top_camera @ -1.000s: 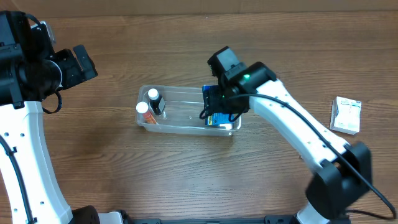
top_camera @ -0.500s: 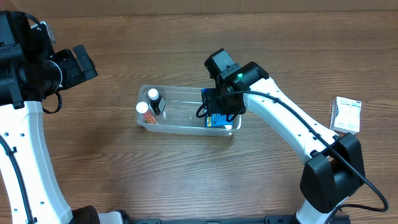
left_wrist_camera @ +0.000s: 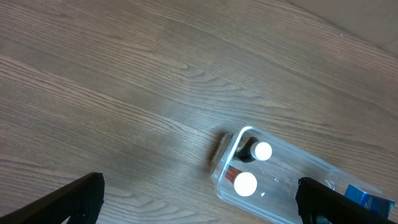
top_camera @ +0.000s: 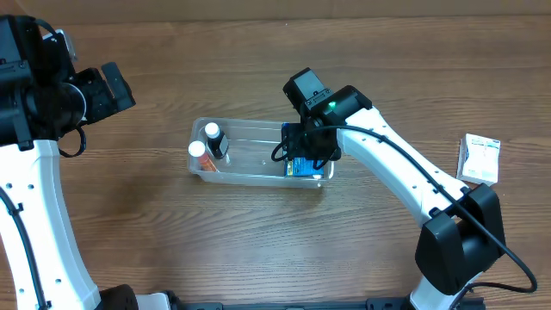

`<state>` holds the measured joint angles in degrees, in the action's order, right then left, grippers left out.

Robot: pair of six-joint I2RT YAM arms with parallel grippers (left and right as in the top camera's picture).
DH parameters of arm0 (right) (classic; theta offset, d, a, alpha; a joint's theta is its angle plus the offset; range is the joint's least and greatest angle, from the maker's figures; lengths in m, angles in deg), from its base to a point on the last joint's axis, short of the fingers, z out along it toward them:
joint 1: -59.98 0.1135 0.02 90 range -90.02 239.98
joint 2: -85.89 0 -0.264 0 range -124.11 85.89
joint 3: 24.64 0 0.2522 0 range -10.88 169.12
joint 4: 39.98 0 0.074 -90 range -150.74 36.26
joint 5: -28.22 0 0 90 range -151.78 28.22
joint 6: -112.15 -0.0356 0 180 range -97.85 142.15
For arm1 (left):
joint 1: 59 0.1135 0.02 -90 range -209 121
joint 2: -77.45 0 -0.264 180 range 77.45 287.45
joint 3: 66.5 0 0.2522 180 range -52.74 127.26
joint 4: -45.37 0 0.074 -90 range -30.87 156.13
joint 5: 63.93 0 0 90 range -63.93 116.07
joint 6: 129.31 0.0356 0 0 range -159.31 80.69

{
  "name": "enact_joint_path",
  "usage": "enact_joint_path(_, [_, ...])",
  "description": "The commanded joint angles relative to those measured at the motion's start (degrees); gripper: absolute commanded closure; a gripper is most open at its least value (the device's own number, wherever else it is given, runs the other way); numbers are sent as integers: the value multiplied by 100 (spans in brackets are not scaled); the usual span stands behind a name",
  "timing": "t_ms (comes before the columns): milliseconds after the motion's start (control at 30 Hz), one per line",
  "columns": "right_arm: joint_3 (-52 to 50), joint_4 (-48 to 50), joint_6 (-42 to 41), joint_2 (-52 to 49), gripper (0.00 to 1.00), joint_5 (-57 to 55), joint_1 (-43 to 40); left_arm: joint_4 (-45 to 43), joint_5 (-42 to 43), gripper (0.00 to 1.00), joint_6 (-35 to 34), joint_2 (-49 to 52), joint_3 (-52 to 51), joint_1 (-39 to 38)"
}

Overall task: Pack container
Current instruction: 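Carry the blue box into the container's right half and lower it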

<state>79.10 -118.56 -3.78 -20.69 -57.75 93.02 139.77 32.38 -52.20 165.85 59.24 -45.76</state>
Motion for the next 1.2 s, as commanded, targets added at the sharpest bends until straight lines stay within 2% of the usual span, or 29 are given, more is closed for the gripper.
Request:
enact_joint_path(0, [-4,-9,-114,-28,35,-120,-4,9,79,0,160,52,-31,24])
enact_joint_path(200, [-11,-103,-114,-28,35,-236,-4,11,79,0,160,52,-31,24])
enact_joint_path(467, [-610,396,-114,-28,35,-289,-4,9,79,0,160,52,-31,24])
enact_joint_path(667, [-645,479,-109,-28,34,-291,-4,-4,79,0,160,52,-31,24])
enact_joint_path(800, [-645,487,-85,-28,23,-289,-4,-4,79,0,160,52,-31,24])
enact_joint_path(867, [-645,503,-66,-28,10,-308,-4,-7,79,0,160,52,-31,24])
enact_joint_path(933, [-643,503,-66,-28,2,-315,-4,-7,79,0,160,52,-31,24])
enact_joint_path(1167, [-577,450,-63,-26,0,-317,-4,0,81,0,160,52,-31,24])
